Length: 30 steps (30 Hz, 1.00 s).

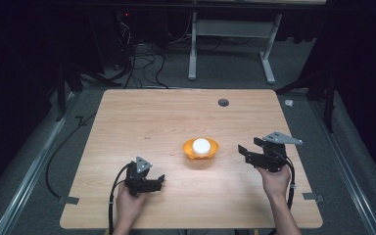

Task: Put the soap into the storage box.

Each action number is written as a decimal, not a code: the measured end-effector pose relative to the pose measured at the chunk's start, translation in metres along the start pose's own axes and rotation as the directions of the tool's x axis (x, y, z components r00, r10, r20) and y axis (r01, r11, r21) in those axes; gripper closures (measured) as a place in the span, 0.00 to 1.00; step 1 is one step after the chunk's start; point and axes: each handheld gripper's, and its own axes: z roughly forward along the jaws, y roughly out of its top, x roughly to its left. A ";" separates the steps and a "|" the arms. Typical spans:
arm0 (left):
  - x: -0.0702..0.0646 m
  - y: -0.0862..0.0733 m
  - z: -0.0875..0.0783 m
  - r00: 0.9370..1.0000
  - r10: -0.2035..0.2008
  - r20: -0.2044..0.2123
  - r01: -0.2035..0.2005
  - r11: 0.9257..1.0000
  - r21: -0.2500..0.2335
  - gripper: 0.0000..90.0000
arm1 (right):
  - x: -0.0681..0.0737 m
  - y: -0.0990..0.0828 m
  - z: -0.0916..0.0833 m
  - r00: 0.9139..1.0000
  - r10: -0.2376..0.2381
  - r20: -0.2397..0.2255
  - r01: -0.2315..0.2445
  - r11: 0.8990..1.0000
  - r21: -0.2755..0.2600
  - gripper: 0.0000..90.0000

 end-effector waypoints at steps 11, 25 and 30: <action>0.000 0.000 0.000 1.000 0.000 0.000 0.000 1.000 0.000 0.17 | -0.005 -0.008 -0.006 1.000 0.030 0.007 -0.030 0.999 -0.013 0.33; 0.000 0.000 0.000 1.000 0.000 0.000 0.000 1.000 0.000 0.17 | -0.010 -0.023 -0.009 0.998 0.063 0.015 -0.063 0.998 -0.001 0.33; 0.000 0.000 0.000 1.000 0.000 0.000 0.000 1.000 0.000 0.17 | -0.011 -0.029 -0.008 0.997 0.074 0.014 -0.074 0.997 0.000 0.33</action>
